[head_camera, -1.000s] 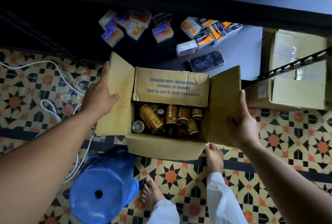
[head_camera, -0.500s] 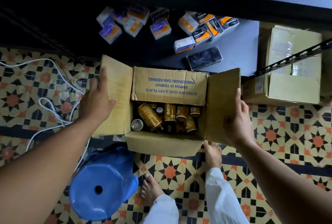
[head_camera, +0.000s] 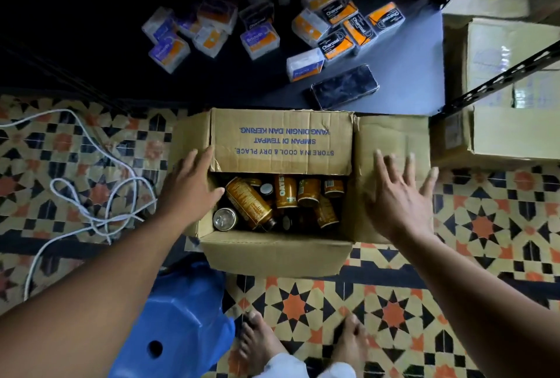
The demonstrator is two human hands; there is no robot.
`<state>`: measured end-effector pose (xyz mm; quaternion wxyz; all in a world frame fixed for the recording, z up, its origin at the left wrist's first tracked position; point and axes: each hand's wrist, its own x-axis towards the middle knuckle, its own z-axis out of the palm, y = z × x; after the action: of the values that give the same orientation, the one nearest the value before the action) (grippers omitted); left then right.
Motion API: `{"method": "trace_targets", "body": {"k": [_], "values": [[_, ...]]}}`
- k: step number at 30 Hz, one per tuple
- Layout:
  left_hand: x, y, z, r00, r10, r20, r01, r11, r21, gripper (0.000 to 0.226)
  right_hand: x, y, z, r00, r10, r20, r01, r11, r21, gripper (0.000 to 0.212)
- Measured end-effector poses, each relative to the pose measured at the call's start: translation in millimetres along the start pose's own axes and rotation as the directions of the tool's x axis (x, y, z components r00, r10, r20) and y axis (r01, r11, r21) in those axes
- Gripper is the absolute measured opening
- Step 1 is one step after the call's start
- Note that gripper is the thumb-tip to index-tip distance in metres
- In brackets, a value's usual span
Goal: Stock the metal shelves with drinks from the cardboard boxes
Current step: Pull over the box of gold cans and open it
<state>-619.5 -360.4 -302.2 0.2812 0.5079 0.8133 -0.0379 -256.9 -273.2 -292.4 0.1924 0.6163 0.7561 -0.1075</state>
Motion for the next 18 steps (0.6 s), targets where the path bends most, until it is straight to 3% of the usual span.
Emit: {"method": "trace_targets", "body": {"k": [5,9,12,15,18], "values": [[42.8,-3.7,19.6,0.976,0.104,-0.194,-0.081,0.989,0.120,0.109,40.4,-17.7,31.4,0.994,-0.085,-0.065,0.098,0.966,0.241,0.097],[57.7,-11.7,13.6,0.948,0.216,-0.235,-0.191,0.974,0.124,0.112,71.5,-16.6,30.8,0.965,-0.151,-0.214,0.191,0.964,0.183,0.104],[45.4,-27.2,12.0,0.884,0.308,-0.351,-0.316,0.948,0.036,0.107,68.5,-3.3,29.7,0.889,-0.223,-0.400,0.314,0.932,0.179,0.096],[37.6,-36.9,-3.0,0.858,0.229,-0.460,-0.318,0.940,-0.126,0.098,59.9,10.0,32.9,0.809,-0.100,-0.579,0.346,0.878,0.332,0.086],[42.4,-36.5,-27.6,0.803,0.177,-0.569,-0.396,0.872,-0.288,0.075,58.2,1.9,12.9,0.775,0.046,-0.630,0.371,0.775,0.512,0.082]]}}
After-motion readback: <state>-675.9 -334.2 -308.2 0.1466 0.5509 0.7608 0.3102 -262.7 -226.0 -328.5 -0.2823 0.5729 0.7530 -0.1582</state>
